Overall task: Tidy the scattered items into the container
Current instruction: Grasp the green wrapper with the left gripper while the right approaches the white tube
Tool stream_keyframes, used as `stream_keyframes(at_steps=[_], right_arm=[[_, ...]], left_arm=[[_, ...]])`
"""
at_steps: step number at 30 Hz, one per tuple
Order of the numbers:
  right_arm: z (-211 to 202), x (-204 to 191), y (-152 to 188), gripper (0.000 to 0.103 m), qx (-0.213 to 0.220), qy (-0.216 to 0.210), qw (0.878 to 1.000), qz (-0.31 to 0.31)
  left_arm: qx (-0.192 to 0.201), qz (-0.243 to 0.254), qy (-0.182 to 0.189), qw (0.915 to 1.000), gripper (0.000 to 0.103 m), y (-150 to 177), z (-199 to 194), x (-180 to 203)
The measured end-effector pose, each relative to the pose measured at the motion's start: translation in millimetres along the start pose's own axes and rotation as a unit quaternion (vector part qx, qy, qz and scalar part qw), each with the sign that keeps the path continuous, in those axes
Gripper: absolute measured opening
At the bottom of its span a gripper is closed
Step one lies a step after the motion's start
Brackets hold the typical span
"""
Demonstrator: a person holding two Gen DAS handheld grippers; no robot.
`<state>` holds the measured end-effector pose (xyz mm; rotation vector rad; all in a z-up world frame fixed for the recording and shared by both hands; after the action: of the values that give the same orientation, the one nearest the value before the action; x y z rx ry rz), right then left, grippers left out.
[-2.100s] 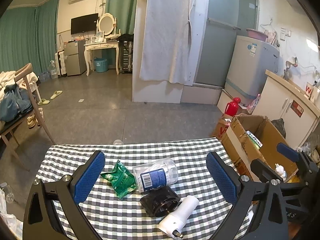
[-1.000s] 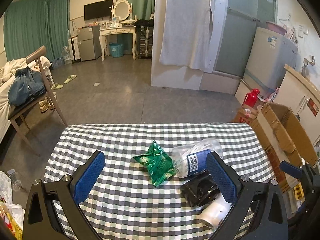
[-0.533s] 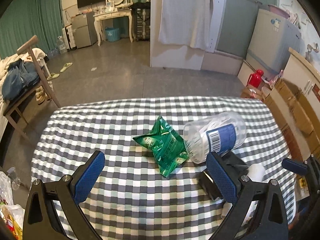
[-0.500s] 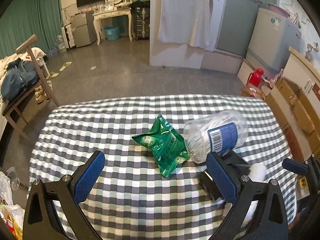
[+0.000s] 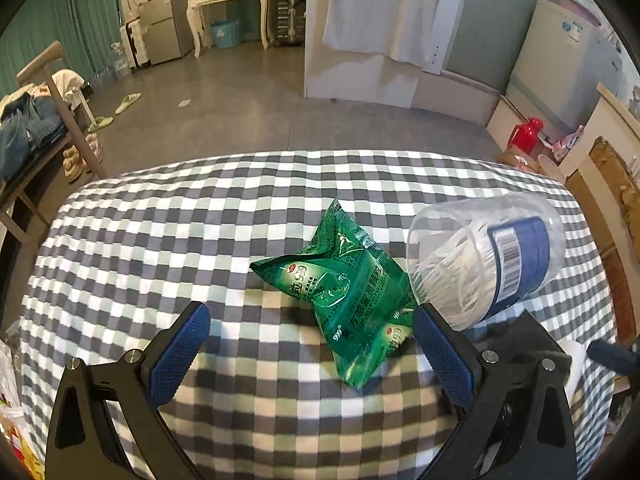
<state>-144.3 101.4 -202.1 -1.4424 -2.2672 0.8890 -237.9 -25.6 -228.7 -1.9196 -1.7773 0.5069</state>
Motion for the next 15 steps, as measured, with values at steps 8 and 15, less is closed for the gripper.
stream_keyframes(at_steps=[8, 15], right_arm=[[9, -3, 0, 0.103, -0.004, -0.011, 1.0, -0.002], [11, -2, -2, 0.103, -0.001, -0.002, 1.0, -0.007]], left_arm=[[0.011, 0.0, 0.002, 0.9999, 0.093, 0, 2, 1], [0.022, -0.002, 0.011, 0.9997, 0.047, -5, -7, 1]])
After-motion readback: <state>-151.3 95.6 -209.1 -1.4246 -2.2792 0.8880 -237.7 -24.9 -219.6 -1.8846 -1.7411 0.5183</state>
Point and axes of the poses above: each gripper's, at about its wrist camera, not at the fingertips, and z roughly the way its jaws point, x to its right, y to its underside, the point moved 8 cm from there along z, roughly the way its jaws point, and after that the axes turned 4 degrees about x, right-handed, at the moved point
